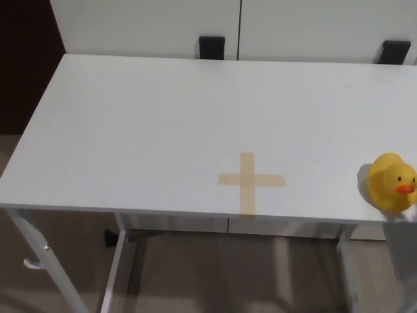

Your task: The robot uses its right hand to push the yellow duck toy to the center of the white desk.

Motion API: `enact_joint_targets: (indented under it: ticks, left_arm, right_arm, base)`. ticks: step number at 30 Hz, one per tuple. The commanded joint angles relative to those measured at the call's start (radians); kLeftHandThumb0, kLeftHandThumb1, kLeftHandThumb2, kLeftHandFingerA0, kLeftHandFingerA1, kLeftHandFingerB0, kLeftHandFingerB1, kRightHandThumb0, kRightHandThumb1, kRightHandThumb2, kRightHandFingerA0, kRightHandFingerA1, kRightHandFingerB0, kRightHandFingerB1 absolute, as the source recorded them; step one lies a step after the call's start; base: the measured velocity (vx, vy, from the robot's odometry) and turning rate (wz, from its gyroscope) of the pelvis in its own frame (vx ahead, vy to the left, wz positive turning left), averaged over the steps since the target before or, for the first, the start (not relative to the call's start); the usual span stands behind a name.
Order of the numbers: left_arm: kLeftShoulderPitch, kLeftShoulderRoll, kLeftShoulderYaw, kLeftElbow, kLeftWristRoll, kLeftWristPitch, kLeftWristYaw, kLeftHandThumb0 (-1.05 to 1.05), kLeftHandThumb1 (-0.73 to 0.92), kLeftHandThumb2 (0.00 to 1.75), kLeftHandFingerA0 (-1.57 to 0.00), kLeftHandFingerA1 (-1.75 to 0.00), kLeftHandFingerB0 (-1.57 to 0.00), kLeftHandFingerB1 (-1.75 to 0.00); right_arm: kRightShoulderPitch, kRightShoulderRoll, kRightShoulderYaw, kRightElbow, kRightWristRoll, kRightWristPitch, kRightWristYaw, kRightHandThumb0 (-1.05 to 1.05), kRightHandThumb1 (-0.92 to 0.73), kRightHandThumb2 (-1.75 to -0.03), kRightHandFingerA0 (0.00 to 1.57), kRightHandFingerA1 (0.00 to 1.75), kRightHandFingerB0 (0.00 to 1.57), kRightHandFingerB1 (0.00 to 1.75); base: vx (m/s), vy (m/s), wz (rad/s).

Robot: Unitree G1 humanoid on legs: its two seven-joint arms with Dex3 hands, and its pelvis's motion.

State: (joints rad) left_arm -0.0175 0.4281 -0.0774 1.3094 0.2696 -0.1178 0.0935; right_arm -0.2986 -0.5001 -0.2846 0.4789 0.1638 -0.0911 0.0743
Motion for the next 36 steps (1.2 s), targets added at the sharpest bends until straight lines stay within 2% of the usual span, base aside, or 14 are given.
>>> enact_joint_targets:
  ticks: [1,13,14,19,21,22,24,28,36]
  left_arm:
    - [0.001,0.009,0.002,-0.002,-0.001,-0.041,0.002,-0.18,0.67,0.65,-0.85,-0.72,-0.82,-0.58]
    - [-0.002,0.006,0.009,0.003,-0.002,-0.045,0.002,-0.16,0.67,0.67,-0.86,-0.69,-0.80,-0.58]
    - [-0.003,0.006,0.010,0.003,-0.004,-0.046,0.000,-0.14,0.65,0.72,-0.87,-0.71,-0.81,-0.56]
    - [-0.001,0.004,0.014,-0.003,-0.008,-0.044,0.000,-0.13,0.64,0.75,-0.87,-0.71,-0.81,-0.57]
    - [-0.002,-0.004,0.014,-0.004,-0.009,-0.048,-0.002,-0.12,0.63,0.77,-0.87,-0.71,-0.82,-0.57]
    - [-0.002,-0.005,0.010,-0.005,-0.004,-0.049,0.000,-0.16,0.67,0.71,-0.86,-0.70,-0.81,-0.60]
    - [-0.001,-0.007,0.004,-0.006,0.003,-0.049,0.005,-0.16,0.67,0.71,-0.86,-0.70,-0.81,-0.60]
    - [-0.005,-0.011,-0.002,-0.003,0.006,-0.040,0.001,-0.17,0.68,0.64,-0.87,-0.69,-0.79,-0.57]
    - [-0.010,-0.012,-0.006,-0.002,0.005,-0.035,-0.002,-0.15,0.67,0.69,-0.86,-0.70,-0.80,-0.55]
  right_arm:
    - [-0.055,0.045,0.070,0.069,-0.052,0.019,0.022,-0.75,-0.91,-0.70,0.25,0.38,0.20,0.34]
    - [-0.063,0.133,0.143,0.131,-0.097,0.000,-0.005,-0.72,-0.92,-0.71,0.28,0.43,0.21,0.37]
    - [-0.066,0.143,0.148,0.145,-0.098,0.005,0.000,-0.71,-0.92,-0.71,0.26,0.43,0.21,0.37]
    - [-0.074,0.151,0.155,0.162,-0.112,0.007,-0.002,-0.72,-0.92,-0.71,0.27,0.42,0.21,0.37]
    - [-0.091,0.149,0.158,0.191,-0.119,0.012,-0.006,-0.73,-0.92,-0.71,0.30,0.44,0.26,0.37]
    - [-0.098,0.147,0.163,0.200,-0.129,0.021,-0.011,-0.75,-0.92,-0.73,0.33,0.45,0.30,0.36]
    - [-0.105,0.144,0.171,0.211,-0.143,0.033,-0.018,-0.75,-0.92,-0.73,0.33,0.45,0.30,0.36]
    - [-0.125,0.127,0.190,0.233,-0.172,0.043,-0.016,-0.74,-0.92,-0.71,0.28,0.41,0.27,0.35]
    - [-0.184,0.143,0.192,0.282,-0.175,0.053,-0.032,-0.75,-0.92,-0.71,0.13,0.36,0.21,0.33]
  base:
    - [0.00,0.000,0.00]
    - [0.00,0.000,0.00]
    - [0.00,0.000,0.00]
    - [0.00,0.000,0.00]
    - [0.00,0.000,0.00]
    - [0.00,0.000,0.00]
    - [0.00,0.000,0.00]
    - [0.00,0.000,0.00]
    - [0.00,0.000,0.00]
